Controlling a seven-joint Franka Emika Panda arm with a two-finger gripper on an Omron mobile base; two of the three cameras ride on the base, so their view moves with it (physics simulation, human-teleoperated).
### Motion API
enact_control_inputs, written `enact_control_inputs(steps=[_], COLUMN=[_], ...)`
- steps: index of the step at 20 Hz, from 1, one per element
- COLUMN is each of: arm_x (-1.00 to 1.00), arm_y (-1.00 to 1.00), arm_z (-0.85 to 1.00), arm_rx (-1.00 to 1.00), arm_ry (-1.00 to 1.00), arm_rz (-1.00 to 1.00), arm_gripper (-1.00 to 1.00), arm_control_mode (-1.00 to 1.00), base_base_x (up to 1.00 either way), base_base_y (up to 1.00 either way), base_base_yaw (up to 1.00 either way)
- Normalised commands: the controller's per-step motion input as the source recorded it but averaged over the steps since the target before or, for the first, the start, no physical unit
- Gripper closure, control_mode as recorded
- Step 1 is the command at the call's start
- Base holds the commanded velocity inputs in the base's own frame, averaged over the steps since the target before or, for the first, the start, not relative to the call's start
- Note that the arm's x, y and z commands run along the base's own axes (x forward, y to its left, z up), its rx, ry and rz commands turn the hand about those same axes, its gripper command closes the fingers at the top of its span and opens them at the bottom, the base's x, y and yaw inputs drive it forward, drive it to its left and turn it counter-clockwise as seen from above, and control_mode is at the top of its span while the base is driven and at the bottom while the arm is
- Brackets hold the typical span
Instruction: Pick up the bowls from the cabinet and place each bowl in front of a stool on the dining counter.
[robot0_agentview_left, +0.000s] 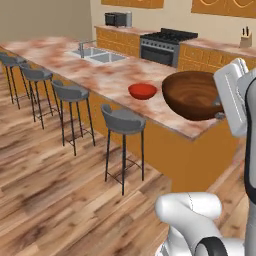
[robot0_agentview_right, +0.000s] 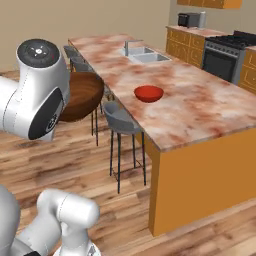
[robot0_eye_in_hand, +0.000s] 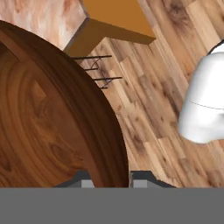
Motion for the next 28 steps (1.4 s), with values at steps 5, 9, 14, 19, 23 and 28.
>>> enact_control_inputs(steps=[5,9,14,19,23,28], arm_x=[0.00,0.00,0.00,0.00,0.00,0.00], arm_y=[0.00,0.00,0.00,0.00,0.00,0.00], arm_z=[0.00,0.00,0.00,0.00,0.00,0.00], arm_rx=[0.00,0.00,0.00,0.00,0.00,0.00], arm_ry=[0.00,0.00,0.00,0.00,0.00,0.00], arm_rz=[0.00,0.00,0.00,0.00,0.00,0.00], arm_gripper=[1.00,1.00,1.00,1.00,1.00,1.00], arm_control_mode=[1.00,1.00,1.00,1.00,1.00,1.00], base_base_x=[0.10,0.29,0.38,0.38,0.43,0.55], base_base_y=[1.00,1.00,1.00,1.00,1.00,1.00], base_base_yaw=[-0.48,-0.51,-0.48,-0.50,-0.41,-0.33])
